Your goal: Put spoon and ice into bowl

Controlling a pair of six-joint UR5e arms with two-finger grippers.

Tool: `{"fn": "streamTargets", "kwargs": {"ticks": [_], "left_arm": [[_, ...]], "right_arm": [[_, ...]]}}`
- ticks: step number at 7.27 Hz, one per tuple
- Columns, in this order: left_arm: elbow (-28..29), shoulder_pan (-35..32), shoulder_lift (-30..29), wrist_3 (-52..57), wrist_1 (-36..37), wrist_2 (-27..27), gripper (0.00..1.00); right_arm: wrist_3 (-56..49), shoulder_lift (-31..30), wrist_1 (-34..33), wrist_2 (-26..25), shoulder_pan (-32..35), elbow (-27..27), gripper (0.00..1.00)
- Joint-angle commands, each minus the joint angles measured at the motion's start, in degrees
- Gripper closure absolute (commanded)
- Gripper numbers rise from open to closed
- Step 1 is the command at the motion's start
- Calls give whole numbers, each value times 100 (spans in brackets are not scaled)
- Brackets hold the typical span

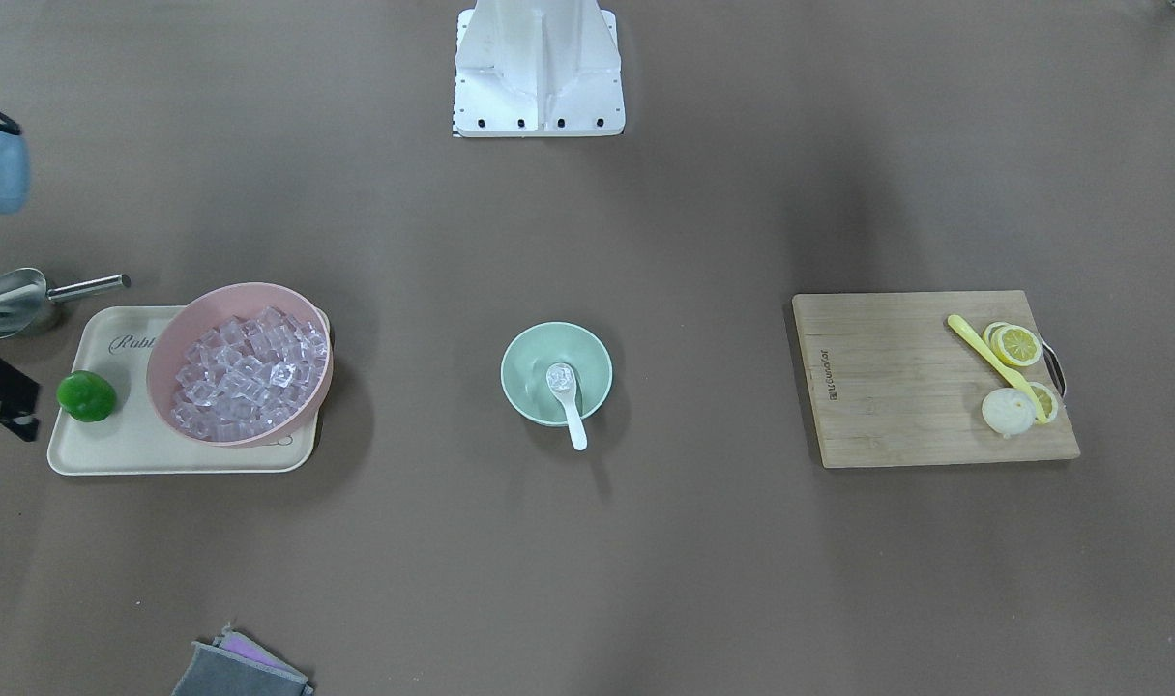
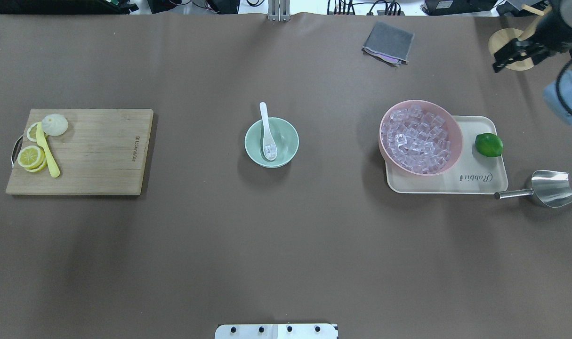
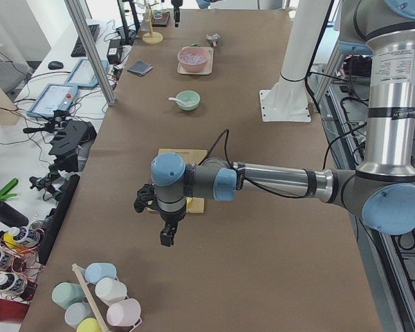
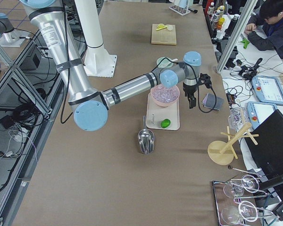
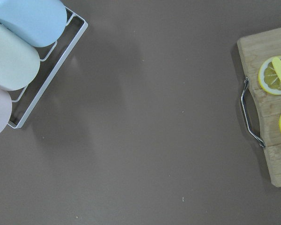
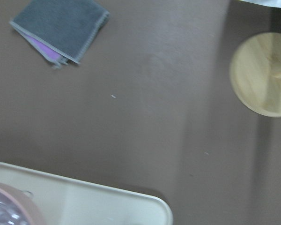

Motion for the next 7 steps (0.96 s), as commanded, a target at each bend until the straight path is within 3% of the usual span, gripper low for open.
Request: {"fn": "streamTargets", "kwargs": {"ticks": [1,2,4,7], "left_arm": [[8,0,1,-12,-94,-16,1],[8,9,-7,-21,-95,-16,1],[26,0,1,-21,-68,-33,1],[105,0,10,-4,11,-85,1]], "right_arm": [[-1855,-1383,0,122,1056,364,0],[-2246,-2286,17,87,1374,662,0],[-2276,-3258,9,130,1683,902,0],[-2206,-3367,78,183,1720,561,0]]}}
